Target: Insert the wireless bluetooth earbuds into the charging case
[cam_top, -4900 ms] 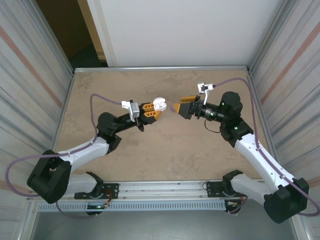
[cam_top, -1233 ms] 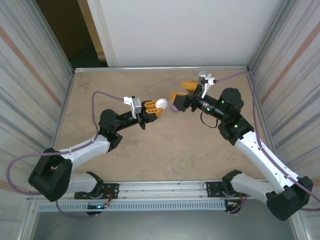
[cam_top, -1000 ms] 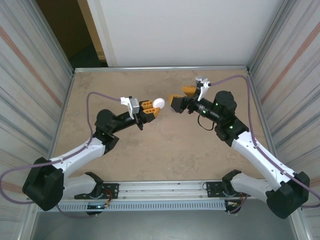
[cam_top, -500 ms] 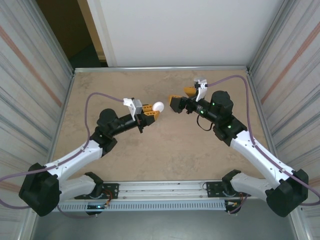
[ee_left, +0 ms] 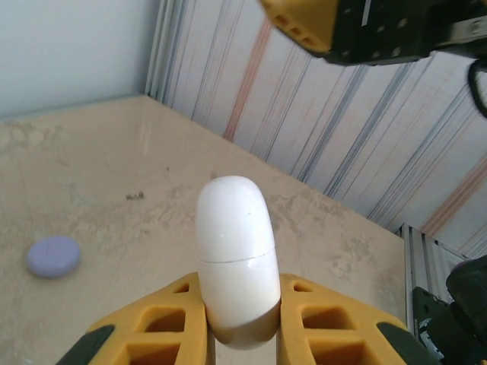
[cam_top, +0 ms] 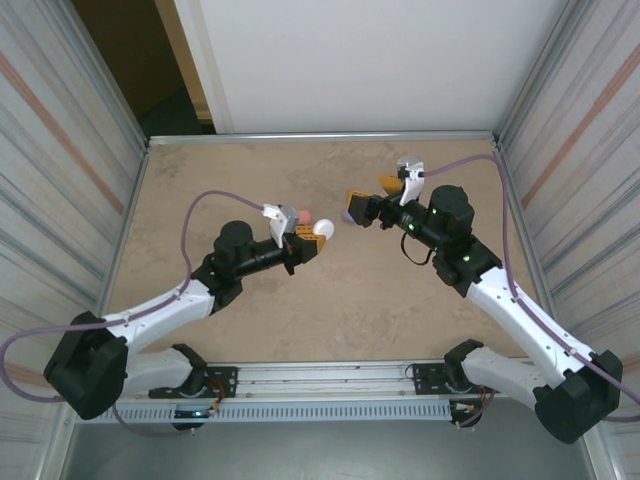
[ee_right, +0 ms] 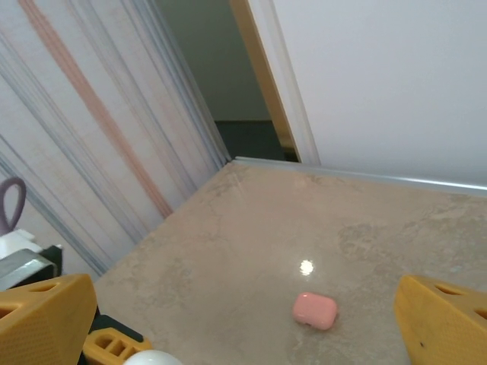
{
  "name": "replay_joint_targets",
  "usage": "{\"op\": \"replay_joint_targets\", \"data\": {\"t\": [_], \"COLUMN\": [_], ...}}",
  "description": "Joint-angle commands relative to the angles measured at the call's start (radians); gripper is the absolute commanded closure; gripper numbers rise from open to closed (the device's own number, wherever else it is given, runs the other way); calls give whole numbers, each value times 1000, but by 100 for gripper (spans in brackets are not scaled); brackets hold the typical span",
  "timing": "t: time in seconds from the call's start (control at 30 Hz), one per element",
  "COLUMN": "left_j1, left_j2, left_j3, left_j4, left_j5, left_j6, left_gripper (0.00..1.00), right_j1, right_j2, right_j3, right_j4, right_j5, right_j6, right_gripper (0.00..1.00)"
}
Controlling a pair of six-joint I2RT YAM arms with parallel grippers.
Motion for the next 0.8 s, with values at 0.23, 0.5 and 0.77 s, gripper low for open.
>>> {"op": "replay_joint_targets", "data": {"t": [0.23, 0.5, 0.77], "left_j1": [-20, -23, -23], "left_j2": [200, 315, 409], "left_j3": [64, 126, 144], "left_j4": [-58, -121, -135], "left_j5": [-4, 10, 14], "left_j6": [-82, -102, -140], "left_gripper": [100, 100, 100], "right_j1": [-54, -83, -103], "right_j2": [-60, -66, -73], "right_j3": [-27, -38, -48], "right_j4": [-26, -32, -37], "right_j5": [16, 9, 8], "right_j6": [-12, -9, -4], "right_gripper": [1, 1, 1]}}
